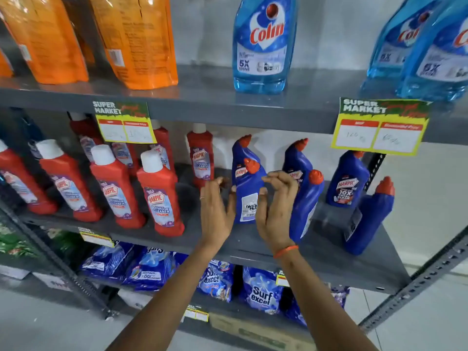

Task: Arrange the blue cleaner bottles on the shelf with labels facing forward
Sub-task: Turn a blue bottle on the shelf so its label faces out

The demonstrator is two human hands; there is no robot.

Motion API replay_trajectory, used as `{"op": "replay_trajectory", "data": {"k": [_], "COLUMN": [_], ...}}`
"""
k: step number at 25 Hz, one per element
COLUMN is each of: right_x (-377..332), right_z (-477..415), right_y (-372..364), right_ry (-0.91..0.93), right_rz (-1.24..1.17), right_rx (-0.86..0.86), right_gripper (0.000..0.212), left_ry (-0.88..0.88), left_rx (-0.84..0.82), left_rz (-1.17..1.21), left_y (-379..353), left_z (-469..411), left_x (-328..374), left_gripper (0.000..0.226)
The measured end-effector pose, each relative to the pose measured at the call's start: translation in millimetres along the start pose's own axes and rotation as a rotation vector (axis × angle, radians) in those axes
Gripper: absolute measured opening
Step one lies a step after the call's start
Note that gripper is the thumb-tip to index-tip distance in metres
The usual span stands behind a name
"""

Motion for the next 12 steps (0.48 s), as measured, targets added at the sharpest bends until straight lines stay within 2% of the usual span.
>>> {"op": "replay_trajectory", "data": {"k": [2, 4, 7, 9, 12], "right_x": [38.6, 94.5, 149.7, 168.7, 175.6], "right_z": [2.5, 14.9, 33.0, 38.2, 40.5], "right_y": [-25.4, -49.3, -66.9, -75.4, -81.1], "right_ry": [-0.127, -0.347, -0.59, -0.678, -0.714], "right_rz": [0.149, 0.268, 0.29, 0.284, 0.29], "right_rx": [-0.073, -0.178, -0.328, -0.376, -0.429], "right_gripper": [0.027, 0.042, 0.059, 0.059, 0.068], "left_ry": [0.098, 0.175, 0.195, 0.254, 0.315], "left_rx": [-0.09, -0.206, -0.282, -0.324, -0.354], "left_rz": [0.049, 0.1, 0.226, 0.318, 0.446], "left_y": [-20.1, -43.0, -64.8, -77.1, -87.3], "left_z": [2.9, 10.7, 20.0, 23.1, 25.1], "left_x": [-28.2, -58.2, -80.7, -97.1, -103.3], "left_gripper": [0.034, 0.043, 0.041, 0.039, 0.037]}}
Point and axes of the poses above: each hand's wrist, its own z-axis away from the middle knuckle, its own y-axis out of the back of the hand, x = y × z, the point moved 10 cm from there along -z, towards the middle knuckle, and after that the axes turned 14 degrees about -y, right-handed, at the moved point
